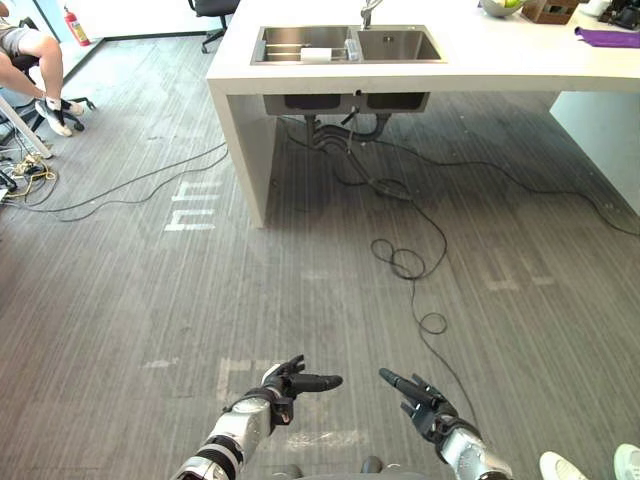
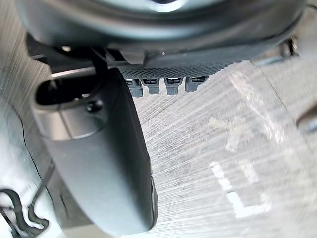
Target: Walk over to the sink, pick up the cup, carry it to the dishwasher, place the cup inside the dishwasher, then close the dishwasher door
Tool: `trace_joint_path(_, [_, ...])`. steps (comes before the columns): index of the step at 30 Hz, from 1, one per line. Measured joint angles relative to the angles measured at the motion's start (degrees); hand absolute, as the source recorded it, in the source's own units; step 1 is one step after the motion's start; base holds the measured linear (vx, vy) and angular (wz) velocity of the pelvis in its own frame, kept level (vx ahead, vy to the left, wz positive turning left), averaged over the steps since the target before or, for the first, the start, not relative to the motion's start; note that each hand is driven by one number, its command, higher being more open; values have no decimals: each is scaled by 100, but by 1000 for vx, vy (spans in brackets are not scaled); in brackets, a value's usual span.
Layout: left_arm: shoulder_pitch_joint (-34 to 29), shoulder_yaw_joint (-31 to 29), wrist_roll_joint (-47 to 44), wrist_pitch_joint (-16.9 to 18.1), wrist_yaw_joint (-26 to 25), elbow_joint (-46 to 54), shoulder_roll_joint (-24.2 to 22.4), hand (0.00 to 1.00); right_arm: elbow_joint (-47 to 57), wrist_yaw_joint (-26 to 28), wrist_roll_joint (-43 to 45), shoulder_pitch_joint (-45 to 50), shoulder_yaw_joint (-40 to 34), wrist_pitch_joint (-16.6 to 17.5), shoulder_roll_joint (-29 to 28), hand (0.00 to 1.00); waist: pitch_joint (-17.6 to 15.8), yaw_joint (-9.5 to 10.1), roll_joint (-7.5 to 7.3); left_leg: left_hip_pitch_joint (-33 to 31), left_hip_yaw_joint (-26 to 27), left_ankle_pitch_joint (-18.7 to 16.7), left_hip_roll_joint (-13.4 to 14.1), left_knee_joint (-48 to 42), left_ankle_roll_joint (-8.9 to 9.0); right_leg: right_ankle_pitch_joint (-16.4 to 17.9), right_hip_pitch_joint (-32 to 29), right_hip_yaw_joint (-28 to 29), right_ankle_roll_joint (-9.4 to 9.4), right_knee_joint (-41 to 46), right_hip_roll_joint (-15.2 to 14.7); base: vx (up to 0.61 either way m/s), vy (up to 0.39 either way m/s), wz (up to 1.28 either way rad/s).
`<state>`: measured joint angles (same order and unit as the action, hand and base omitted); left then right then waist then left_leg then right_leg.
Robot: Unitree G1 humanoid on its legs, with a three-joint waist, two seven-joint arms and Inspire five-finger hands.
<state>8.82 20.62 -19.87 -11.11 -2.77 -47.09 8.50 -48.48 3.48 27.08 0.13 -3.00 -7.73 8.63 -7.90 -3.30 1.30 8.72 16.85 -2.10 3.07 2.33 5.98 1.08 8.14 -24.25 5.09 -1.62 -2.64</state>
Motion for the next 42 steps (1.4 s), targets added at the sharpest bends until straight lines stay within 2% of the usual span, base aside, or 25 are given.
trace_joint_path(4, [-141, -17, 569, -30, -254, 176, 152, 100, 215, 277, -704, 6, -5, -87, 136, 100, 0, -73, 0, -1, 110, -23, -6, -52, 41, 20, 4, -69, 26, 104, -45, 34, 31, 7])
trace_joint_path(12, [-741, -131, 1133, 34, -504, 422, 182, 100, 257, 544, -1040, 281, -3, -137, 12, 100, 38, -72, -32, 9, 202, -37, -36, -59, 53, 16, 14, -101, 17, 159, -100, 30, 26, 3])
trace_joint_path(20, [-1102, -802, 1540, 16, -882, -457, 113, 100, -167, 655, -959, 717, -122, 72, -219, 100, 171, -72, -119, 175, 413, -39, -36, -104, 34, 14, 193, -140, 9, 152, -105, 4, 1, -2])
trace_joint_path(24, [-1246, -1029, 678, 21, -936, -854, -23, 100, -464, 649, -795, 731, -238, 346, -290, 100, 199, -69, -122, 166, 416, -21, -45, -96, -6, 15, 193, -170, 5, 128, -102, -31, -8, 2])
trace_joint_path(25, [-1245, -1082, 537, 34, -889, -901, -51, 100, -523, 651, -793, 731, -321, 421, -328, 100, 201, -64, -123, 152, 408, 14, -52, -69, -74, 15, 192, -206, -1, 119, -99, -92, -22, 13])
trace_joint_path(27, [-1250, -1087, 531, 125, -767, -955, -55, 100, -610, 654, -793, 728, -348, 522, -342, 100, 213, -61, -123, 137, 405, 45, -70, -10, -133, 15, 192, -256, -28, 67, -87, -110, -24, 10])
trace_joint_path(28, [-1259, -1132, 520, 172, -690, -965, -64, 100, -663, 653, -793, 724, -351, 593, -349, 100, 220, -57, -120, 143, 405, 113, -107, 85, -238, 24, 184, -267, -90, 21, -83, -113, -22, 4])
trace_joint_path(31, [-1267, -1135, 421, 218, -665, -1026, -84, 100, -698, 645, -787, 719, -381, 668, -380, 100, 222, -59, -118, 158, 399, 200, -149, 266, -376, 36, 161, -320, -226, -58, -62, -123, -20, 4])
trace_joint_path(35, [-1250, -1181, 227, 287, -482, -1144, -91, 100, -748, 609, -665, 723, -413, 705, -406, 100, 217, -54, -133, 140, 379, 282, -164, 294, -510, 6, 152, -385, -286, -98, -69, -158, -17, 5])
trace_joint_path(38, [-1240, -1182, -231, 252, -121, -1237, -43, 100, -838, 512, -613, 720, -415, 833, -422, 100, 214, -53, -155, 114, 366, 301, -181, 299, -539, -35, 150, -401, -307, -142, -75, -107, 15, 2])
trace_joint_path(42, [-1214, -1182, -413, 270, -37, -1343, -30, 100, -962, 433, -462, 719, -455, 847, -418, 100, 217, -46, -162, 80, 359, 305, -198, 300, -546, -94, 136, -390, -302, -185, -82, -8, 24, -1])
